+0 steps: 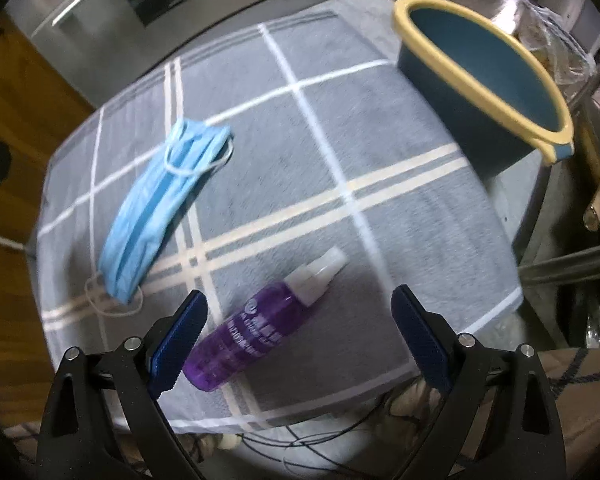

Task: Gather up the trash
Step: 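Grasp the purple spray bottle with the right tool while the left tool grasps the blue mask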

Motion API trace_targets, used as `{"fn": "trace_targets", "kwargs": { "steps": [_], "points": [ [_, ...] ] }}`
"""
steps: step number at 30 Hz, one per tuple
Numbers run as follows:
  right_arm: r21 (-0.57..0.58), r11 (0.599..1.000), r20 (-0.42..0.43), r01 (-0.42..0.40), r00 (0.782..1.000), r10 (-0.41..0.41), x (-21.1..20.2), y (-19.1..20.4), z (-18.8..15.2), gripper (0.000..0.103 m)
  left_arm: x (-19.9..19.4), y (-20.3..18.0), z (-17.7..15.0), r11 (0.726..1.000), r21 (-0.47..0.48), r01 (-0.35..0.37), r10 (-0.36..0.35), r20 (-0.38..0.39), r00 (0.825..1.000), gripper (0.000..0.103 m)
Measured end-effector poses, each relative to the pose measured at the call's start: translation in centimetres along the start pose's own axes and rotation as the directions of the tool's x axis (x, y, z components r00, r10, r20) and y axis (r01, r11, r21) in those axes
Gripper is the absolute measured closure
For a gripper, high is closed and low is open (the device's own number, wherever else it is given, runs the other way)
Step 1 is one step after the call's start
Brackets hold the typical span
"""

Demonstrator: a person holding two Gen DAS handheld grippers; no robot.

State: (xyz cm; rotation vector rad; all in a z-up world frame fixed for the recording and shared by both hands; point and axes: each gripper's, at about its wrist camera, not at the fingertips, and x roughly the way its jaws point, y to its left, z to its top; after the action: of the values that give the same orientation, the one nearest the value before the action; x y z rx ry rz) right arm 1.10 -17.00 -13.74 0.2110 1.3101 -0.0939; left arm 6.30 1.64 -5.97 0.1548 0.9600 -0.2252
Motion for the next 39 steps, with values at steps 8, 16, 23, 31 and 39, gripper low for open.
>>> {"fn": "trace_targets", "kwargs": {
  "steps": [8,16,23,31,39],
  "points": [
    [-0.010,0.999,-0.079,0.038,0.996,-0.038,2.9,2.2,-0.8,0.036,-0.2,1.2,-0.4,0.999,-0.047,0.020,-0.020,-0.008,1.000,0.006],
    [-0.071,0.996,-0.060,0.053,0.997,-0.058,3.9,3.9,-1.0,0.061,0.6,0.8,-0.5,0.999,-0.046,0.023,-0.025,-0.030,0.999,0.006],
    [-0.047,0.998,-0.046,0.040,0.998,-0.042,3.8,2.4,-0.4,0.065,3.0,0.5,-0.7,0.999,-0.037,-0.023,0.019,-0.088,0.996,0.006],
    [-0.020,0.999,-0.032,0.030,0.999,-0.031,3.3,0.8,0.7,0.065,7.3,-1.5,-2.1,0.997,0.072,-0.041,0.054,-0.182,0.982,0.006],
    [0.043,0.999,-0.026,-0.012,1.000,0.013,2.5,-1.5,2.5,0.066,11.7,-4.2,-3.9,0.988,0.151,0.024,0.021,-0.289,0.957,0.013]
  ]
}}
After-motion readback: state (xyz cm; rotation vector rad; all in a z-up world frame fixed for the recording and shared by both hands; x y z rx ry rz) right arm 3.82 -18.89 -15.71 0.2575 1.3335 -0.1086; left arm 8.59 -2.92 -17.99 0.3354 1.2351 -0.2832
